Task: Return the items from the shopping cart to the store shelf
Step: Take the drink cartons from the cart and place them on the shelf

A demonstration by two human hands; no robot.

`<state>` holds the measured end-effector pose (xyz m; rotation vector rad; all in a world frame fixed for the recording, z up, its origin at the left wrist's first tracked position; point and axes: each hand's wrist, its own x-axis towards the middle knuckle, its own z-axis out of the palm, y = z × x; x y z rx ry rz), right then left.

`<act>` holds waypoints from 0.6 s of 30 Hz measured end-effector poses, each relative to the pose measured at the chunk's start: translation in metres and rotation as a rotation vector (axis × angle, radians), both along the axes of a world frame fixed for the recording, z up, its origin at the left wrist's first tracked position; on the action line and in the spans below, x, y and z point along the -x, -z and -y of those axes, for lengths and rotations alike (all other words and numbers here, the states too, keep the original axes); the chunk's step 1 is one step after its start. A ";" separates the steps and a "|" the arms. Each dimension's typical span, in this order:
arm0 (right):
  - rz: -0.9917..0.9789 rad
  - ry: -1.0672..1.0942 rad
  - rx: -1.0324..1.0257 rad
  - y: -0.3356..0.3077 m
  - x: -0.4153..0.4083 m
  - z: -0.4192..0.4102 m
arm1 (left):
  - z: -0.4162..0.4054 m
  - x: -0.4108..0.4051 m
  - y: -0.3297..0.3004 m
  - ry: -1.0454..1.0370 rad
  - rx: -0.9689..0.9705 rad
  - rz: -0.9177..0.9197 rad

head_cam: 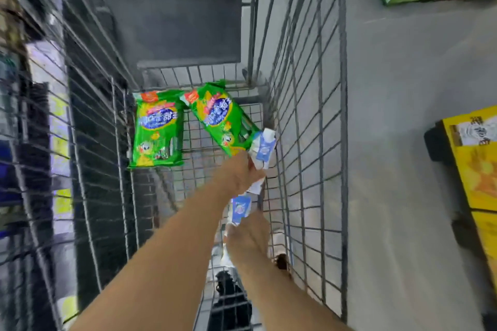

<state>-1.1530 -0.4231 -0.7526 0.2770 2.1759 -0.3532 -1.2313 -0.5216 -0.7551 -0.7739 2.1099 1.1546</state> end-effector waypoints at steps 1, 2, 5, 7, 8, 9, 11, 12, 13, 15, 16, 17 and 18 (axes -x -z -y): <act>0.008 0.001 -0.018 0.006 -0.002 -0.002 | -0.003 0.002 0.004 -0.023 -0.003 -0.005; 0.007 0.009 -0.028 0.012 -0.004 -0.004 | -0.006 0.004 0.006 -0.050 -0.010 -0.008; 0.015 0.081 -0.012 0.022 -0.007 -0.011 | -0.008 0.007 0.013 -0.099 -0.043 0.011; 0.024 0.134 0.013 0.027 -0.009 -0.015 | -0.005 0.006 0.016 -0.183 -0.082 -0.015; 0.033 0.170 0.036 0.030 -0.009 -0.017 | 0.000 0.004 0.015 -0.192 -0.088 -0.036; 0.047 0.203 0.059 0.032 -0.009 -0.019 | 0.007 0.001 0.014 -0.205 -0.100 -0.056; 0.061 0.266 0.093 0.036 -0.008 -0.021 | 0.023 -0.007 0.011 -0.275 -0.135 -0.089; 0.062 0.300 0.110 0.037 -0.007 -0.021 | 0.032 -0.012 0.007 -0.328 -0.160 -0.107; 0.063 0.335 0.127 0.037 -0.007 -0.021 | 0.042 -0.019 0.006 -0.385 -0.183 -0.122; 0.060 0.405 0.167 0.039 -0.008 -0.020 | 0.056 -0.035 0.000 -0.478 -0.221 -0.128; 0.053 0.420 0.176 0.039 -0.007 -0.019 | 0.060 -0.044 -0.002 -0.508 -0.238 -0.126; 0.054 0.431 0.179 0.038 -0.007 -0.018 | 0.063 -0.054 -0.001 -0.539 -0.247 -0.122; 0.054 0.449 0.181 0.039 -0.007 -0.018 | 0.065 -0.062 -0.003 -0.568 -0.259 -0.114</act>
